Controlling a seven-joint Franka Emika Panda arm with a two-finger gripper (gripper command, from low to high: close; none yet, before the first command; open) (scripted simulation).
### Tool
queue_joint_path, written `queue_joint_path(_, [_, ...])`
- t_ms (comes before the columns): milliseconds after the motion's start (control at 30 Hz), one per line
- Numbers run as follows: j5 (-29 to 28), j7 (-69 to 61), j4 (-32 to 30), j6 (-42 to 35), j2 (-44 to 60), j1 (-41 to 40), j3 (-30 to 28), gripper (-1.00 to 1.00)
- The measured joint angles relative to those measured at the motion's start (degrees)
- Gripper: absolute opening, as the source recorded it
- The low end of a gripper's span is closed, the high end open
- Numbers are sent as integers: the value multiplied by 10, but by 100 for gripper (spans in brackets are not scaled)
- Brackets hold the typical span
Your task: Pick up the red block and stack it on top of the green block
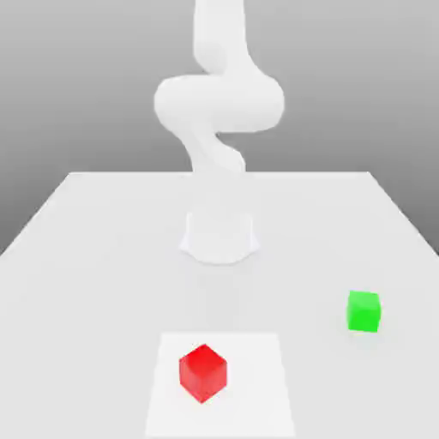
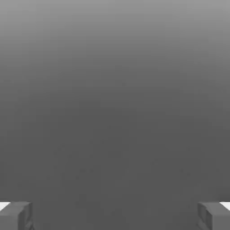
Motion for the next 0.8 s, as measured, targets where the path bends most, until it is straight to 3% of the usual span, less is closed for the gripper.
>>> queue_joint_path(500, [4,-299,-138,165,315,64,-87,0])
queue_joint_path(800, [54,-458,-187,279,503,48,-71,0])
